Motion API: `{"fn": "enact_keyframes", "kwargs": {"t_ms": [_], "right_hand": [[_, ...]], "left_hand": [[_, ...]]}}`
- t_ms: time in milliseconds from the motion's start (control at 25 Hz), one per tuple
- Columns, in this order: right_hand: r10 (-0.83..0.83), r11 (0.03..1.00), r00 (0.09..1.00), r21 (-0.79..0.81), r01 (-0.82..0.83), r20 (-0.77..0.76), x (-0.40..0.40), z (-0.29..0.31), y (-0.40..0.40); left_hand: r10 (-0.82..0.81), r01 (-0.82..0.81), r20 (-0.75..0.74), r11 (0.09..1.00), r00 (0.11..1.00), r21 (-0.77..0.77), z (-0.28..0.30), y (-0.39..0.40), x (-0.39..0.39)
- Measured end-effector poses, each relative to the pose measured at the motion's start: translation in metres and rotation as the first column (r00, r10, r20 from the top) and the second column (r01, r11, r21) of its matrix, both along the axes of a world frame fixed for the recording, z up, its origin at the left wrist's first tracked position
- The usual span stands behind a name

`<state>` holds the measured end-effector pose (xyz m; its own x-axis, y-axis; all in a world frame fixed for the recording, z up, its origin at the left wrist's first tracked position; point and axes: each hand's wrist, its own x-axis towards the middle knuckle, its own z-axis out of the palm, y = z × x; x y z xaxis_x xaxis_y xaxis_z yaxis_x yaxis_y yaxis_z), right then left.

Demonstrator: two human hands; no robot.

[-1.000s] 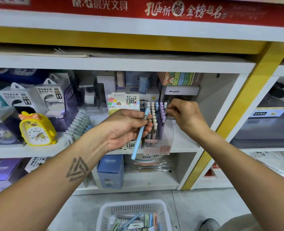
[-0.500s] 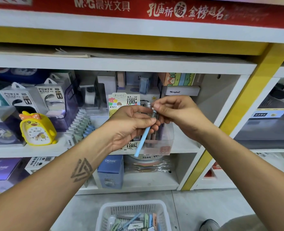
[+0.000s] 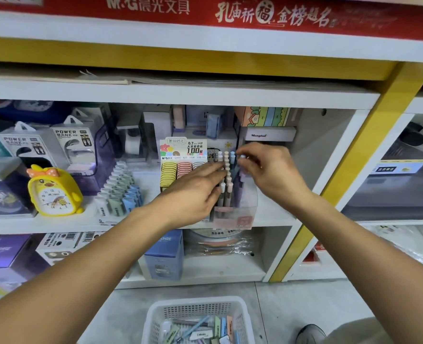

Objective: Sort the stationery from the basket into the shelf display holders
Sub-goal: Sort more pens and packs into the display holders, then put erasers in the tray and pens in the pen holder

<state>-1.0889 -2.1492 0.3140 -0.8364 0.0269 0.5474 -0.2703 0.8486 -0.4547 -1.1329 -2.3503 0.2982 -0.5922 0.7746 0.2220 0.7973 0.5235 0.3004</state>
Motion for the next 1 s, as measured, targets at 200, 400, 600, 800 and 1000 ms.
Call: {"fn": "enact_keyframes", "kwargs": {"t_ms": [200,400,600,800,1000], "right_hand": [[-0.082,0.965,0.996,0.25,0.075,0.018,-0.006,-0.017,-0.004],[-0.102,0.951,0.995,0.295,0.093,0.012,-0.007,-0.01,-0.001],[-0.088,0.937,0.996,0.339,0.077,0.015,-0.012,-0.016,-0.004],[-0.146,0.96,0.987,0.251,0.125,0.066,-0.015,-0.02,-0.002],[0.03,0.992,0.976,0.129,-0.002,-0.216,0.019,-0.007,-0.039]], "left_hand": [[0.008,-0.007,0.009,0.999,1.0,-0.045,-0.006,-0.002,-0.005],[0.002,0.0,0.024,0.998,1.0,-0.056,-0.006,-0.001,-0.004],[-0.004,0.005,0.018,0.999,1.0,-0.051,-0.007,0.0,-0.004],[-0.015,0.017,0.046,0.999,0.999,-0.046,-0.008,-0.004,-0.003],[0.198,-0.172,-0.097,0.957,0.975,0.232,0.002,-0.02,0.011]]}}
